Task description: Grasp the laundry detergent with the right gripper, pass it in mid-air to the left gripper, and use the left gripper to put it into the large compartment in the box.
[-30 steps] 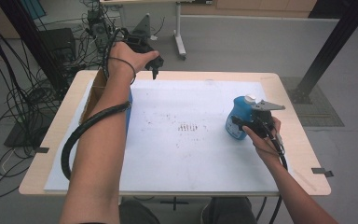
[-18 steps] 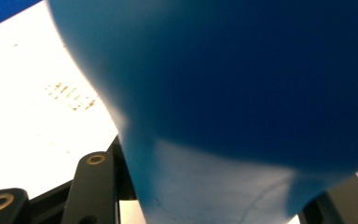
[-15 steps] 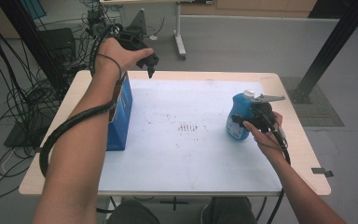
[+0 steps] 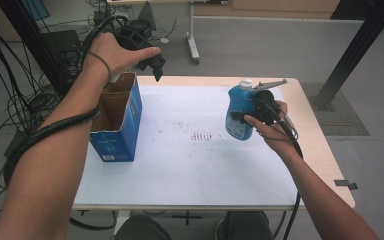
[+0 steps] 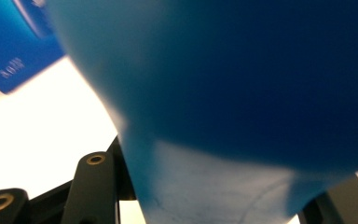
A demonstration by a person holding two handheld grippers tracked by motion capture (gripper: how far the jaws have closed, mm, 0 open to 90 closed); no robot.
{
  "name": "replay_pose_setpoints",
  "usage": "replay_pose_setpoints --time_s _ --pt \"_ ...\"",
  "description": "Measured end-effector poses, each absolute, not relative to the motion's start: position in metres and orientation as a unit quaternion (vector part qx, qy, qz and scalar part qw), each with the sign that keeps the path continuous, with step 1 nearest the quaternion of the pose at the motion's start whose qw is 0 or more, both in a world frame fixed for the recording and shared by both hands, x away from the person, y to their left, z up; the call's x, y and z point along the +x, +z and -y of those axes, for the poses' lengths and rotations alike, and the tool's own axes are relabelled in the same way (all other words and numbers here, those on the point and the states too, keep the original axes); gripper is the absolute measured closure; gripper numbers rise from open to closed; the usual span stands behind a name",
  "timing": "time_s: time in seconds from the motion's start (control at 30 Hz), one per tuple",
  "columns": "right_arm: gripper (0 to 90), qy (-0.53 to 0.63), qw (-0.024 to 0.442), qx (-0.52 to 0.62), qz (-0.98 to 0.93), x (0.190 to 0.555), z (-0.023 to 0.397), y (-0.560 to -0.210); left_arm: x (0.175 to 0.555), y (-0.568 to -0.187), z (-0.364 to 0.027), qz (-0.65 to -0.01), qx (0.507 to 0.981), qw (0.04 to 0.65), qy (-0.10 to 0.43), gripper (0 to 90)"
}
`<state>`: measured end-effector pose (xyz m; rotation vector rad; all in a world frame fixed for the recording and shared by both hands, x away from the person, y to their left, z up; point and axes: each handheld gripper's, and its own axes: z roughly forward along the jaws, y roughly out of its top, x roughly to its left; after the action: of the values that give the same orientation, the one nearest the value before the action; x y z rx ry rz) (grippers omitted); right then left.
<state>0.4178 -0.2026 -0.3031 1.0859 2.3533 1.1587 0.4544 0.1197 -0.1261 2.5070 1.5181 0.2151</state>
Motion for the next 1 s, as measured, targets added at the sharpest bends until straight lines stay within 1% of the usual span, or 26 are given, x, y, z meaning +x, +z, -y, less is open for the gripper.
replay_pose_setpoints --time_s 0.27,0.33,0.37,0.43,0.53,0.57,0.67,0.73,0.87,1.0 --pt "44.2 0.422 0.127 0.333 -0.834 0.427 0.164 -0.282 0.441 -0.104 -0.113 -0.434 0.890 0.102 0.097 5.1" --pt "44.2 0.425 0.113 0.313 -0.842 0.432 0.149 -0.274 0.437 -0.097 -0.109 -0.399 0.906 0.099 0.105 5.1" --pt "44.2 0.425 0.113 0.313 -0.842 0.432 0.149 -0.274 0.437 -0.097 -0.109 -0.399 0.906 0.099 0.105 4.9" --pt "44.2 0.433 0.101 0.287 -0.849 0.439 0.134 -0.264 0.434 -0.091 -0.106 -0.367 0.919 0.101 0.104 4.9" --pt "44.2 0.441 0.092 0.269 -0.851 0.443 0.125 -0.258 0.432 -0.088 -0.104 -0.350 0.926 0.103 0.102 4.8" --pt "44.2 0.446 0.087 0.251 -0.855 0.447 0.115 -0.252 0.432 -0.087 -0.103 -0.340 0.929 0.102 0.101 4.7" --pt "44.2 0.448 0.083 0.231 -0.860 0.450 0.106 -0.248 0.431 -0.084 -0.101 -0.313 0.940 0.102 0.094 4.8" --pt "44.1 0.449 0.077 0.217 -0.863 0.452 0.096 -0.244 0.431 -0.082 -0.100 -0.298 0.946 0.104 0.079 4.9" --pt "44.2 0.453 0.070 0.181 -0.870 0.456 0.081 -0.243 0.434 -0.077 -0.097 -0.262 0.957 0.093 0.083 4.9" --pt "44.1 0.454 0.067 0.164 -0.873 0.457 0.075 -0.245 0.434 -0.080 -0.096 -0.238 0.964 0.090 0.080 4.8"
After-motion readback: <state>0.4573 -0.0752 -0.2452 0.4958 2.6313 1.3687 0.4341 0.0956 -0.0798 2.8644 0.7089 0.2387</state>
